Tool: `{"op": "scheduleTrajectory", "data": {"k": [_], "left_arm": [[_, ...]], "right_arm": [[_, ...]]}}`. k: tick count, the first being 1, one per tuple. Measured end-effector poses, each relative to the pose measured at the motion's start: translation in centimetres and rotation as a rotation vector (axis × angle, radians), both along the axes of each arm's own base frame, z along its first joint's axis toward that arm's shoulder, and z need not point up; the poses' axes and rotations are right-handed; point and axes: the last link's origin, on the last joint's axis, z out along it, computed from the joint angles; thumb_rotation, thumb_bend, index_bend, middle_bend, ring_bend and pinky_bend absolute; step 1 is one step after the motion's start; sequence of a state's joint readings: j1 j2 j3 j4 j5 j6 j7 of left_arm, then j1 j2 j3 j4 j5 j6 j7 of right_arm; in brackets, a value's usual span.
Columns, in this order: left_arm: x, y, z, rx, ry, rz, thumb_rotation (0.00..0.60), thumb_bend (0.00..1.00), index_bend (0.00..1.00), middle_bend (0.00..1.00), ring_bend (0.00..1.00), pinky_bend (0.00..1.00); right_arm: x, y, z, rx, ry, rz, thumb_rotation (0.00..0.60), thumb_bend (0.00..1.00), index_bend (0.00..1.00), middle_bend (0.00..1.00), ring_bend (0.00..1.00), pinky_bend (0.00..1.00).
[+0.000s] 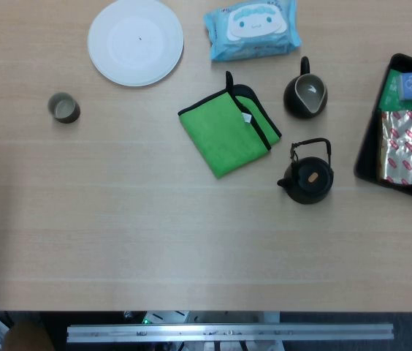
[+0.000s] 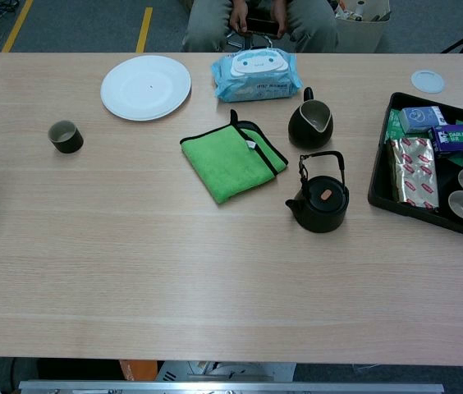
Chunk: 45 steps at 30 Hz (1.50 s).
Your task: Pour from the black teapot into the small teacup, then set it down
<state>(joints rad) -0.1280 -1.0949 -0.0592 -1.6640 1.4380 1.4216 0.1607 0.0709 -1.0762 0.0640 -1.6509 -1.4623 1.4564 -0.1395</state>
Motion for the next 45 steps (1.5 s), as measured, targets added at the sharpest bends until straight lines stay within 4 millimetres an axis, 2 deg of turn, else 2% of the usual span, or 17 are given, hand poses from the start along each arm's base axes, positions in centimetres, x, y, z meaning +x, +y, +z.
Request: {"op": "scheduleTrajectory", "data": {"k": [10,19,25,33,45], "left_arm": [[0.2,0.7,-0.4,-0.006,0.007,-0.013,0.600,0.44,0.15,0.15,0.13,0.13],[0.0,0.2,0.1,0.020,-0.005,-0.006,0.600,0.44,0.15,0.16,0.13,0.13],[-0.1,0.0,0.3,0.021,-0.005,0.000,0.600,0.44,0.15,0.15,0.13,0.13],[0.2,-0.2,0.3,0.008,-0.009,-0.005,0.600,0.44,0.15,0.15,0.13,0.13],[0.5,-0.7,0.3,-0.009,-0.019,-0.009,0.600,0.44,0.15,0.15,0.13,0.13]], "right_arm": [[0.3,-0.6,-0.1,0.001,-0.006,0.015,0.600,0.06,0.28,0.35,0.27,0.25],[1.8,-1.8,-0.2,0.032,-0.024,0.079,0.600,0.06,0.28,0.36,0.27,0.25],[3.5,-3.3,-0.9,0.104,-0.053,0.142,0.600,0.05,0.28,0.39,0.27,0.25],[5.9,-5.4,-2.9,0.248,-0.078,0.230,0.600,0.00,0.28,0.39,0.27,0.25],[9.2,-7.7,-6.8,0.450,-0.121,0.308,0.600,0.00,0.28,0.39,0.27,0.25]]}}
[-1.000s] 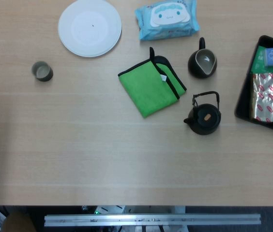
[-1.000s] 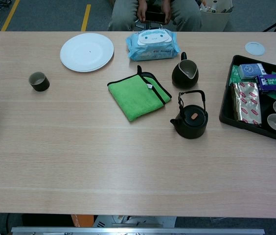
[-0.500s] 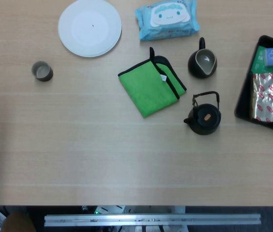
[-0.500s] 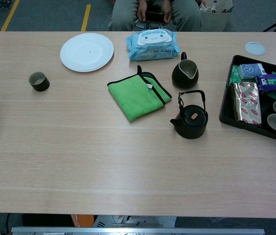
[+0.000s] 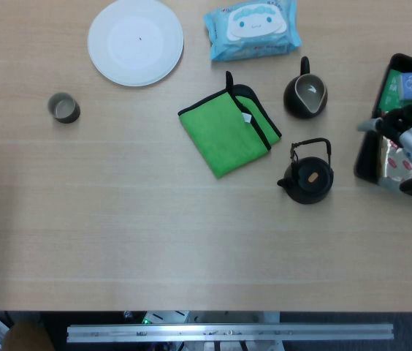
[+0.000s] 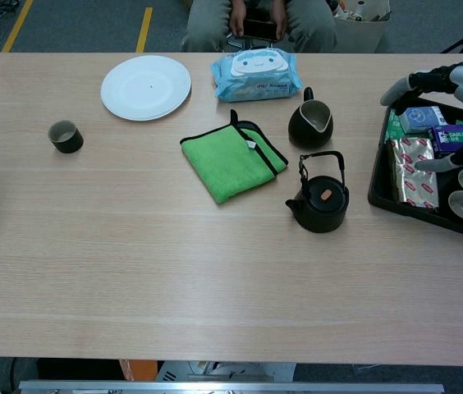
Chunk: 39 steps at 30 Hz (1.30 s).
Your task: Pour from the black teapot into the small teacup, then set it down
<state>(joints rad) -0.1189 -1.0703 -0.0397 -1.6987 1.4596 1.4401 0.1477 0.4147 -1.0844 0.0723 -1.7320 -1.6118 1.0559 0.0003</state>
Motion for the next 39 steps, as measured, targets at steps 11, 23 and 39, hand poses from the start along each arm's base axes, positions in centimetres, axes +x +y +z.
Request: {"op": "scheduleTrajectory", "data": {"k": [11,23,39], "left_arm": [[-0.1,0.1,-0.1,-0.007,0.001,0.014,0.600,0.44,0.15,0.15,0.13,0.13],[-0.6,0.6,-0.6,-0.018,0.000,0.021,0.600,0.44,0.15,0.15,0.13,0.13],[-0.9,1.0,-0.6,-0.023,0.003,0.028,0.600,0.44,0.15,0.15,0.13,0.13]], "right_arm": [[2.3,-3.0,-4.9,0.133,-0.016,0.005,0.600,0.00,0.28,0.39,0.24,0.21],[4.2,-5.5,-9.0,0.204,0.024,0.015,0.600,0.00,0.28,0.38,0.21,0.18],[4.9,-7.0,-11.9,0.253,0.041,-0.009,0.600,0.00,0.28,0.38,0.21,0.17]]}}
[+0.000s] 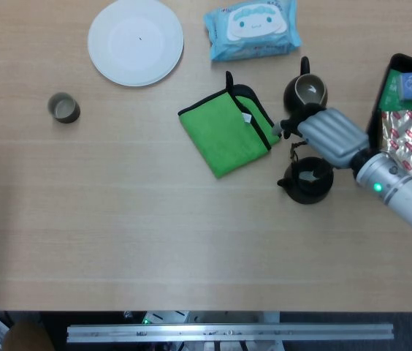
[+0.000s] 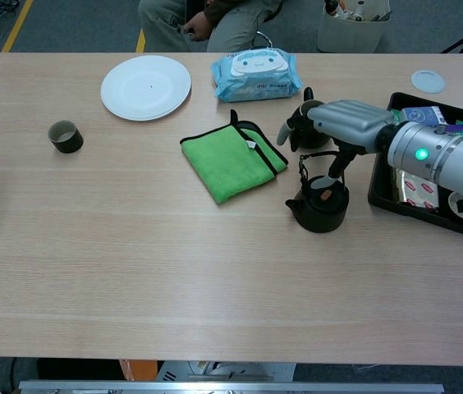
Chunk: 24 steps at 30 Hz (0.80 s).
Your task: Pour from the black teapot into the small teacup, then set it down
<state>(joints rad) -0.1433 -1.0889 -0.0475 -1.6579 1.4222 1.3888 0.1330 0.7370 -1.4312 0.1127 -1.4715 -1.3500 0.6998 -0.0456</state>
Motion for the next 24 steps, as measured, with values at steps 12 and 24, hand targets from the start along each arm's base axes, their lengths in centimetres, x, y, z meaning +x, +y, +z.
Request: {"op": "scheduleTrajectory", "data": {"k": [12,24], "left_arm": [[0.0,0.2,-0.1,-0.005,0.001,0.000,0.600,0.44,0.15,0.15,0.13,0.13],[0.1,0.6,-0.4,-0.012,0.004,-0.008,0.600,0.44,0.15,0.15,0.13,0.13]], "right_arm": [[-0.6,-0.1,-0.5,0.013,0.017,-0.023,0.600,0.00,0.28,0.35,0.21,0.17],[-1.2,0.4,0.3,0.012,0.013,-0.039,0.600,0.00,0.28,0.34,0.21,0.17]]}}
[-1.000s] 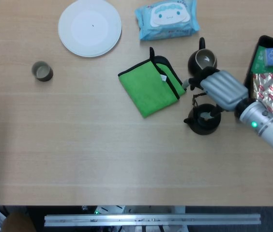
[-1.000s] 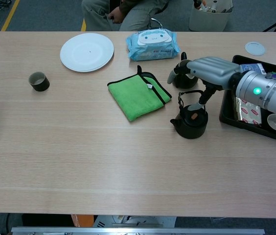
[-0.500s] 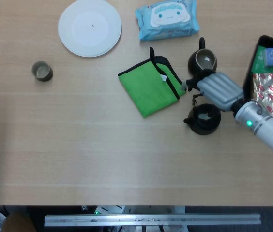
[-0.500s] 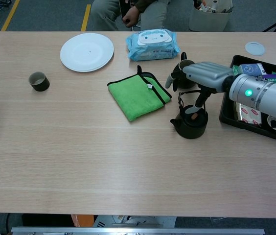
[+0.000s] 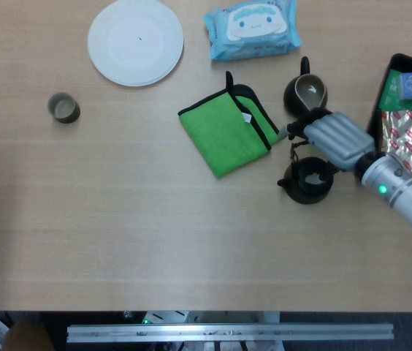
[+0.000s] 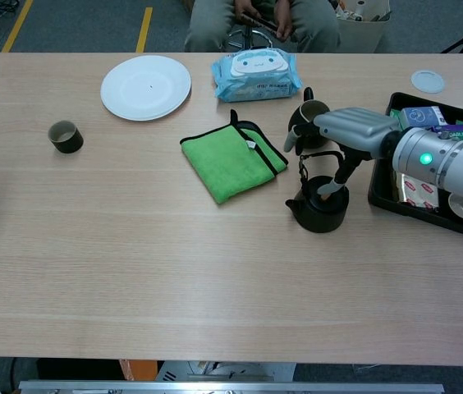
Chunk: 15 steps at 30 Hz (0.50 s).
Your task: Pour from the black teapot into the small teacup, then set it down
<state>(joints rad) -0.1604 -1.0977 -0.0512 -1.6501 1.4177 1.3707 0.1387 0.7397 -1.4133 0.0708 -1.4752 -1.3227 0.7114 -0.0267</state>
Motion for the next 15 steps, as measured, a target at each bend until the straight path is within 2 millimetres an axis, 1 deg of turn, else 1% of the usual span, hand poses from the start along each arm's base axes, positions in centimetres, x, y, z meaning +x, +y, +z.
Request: {"op": "scheduleTrajectory", "data": {"k": [15], "left_arm": [[0.19,0.17,-0.28,-0.006,0.003,-0.007,0.600,0.44,0.15,0.15,0.13,0.13]], "right_arm": [[-0.67,0.85,0.86,0.001,-0.015,-0.016,0.600,0.00,0.28,0.34,0.21,0.17]]}}
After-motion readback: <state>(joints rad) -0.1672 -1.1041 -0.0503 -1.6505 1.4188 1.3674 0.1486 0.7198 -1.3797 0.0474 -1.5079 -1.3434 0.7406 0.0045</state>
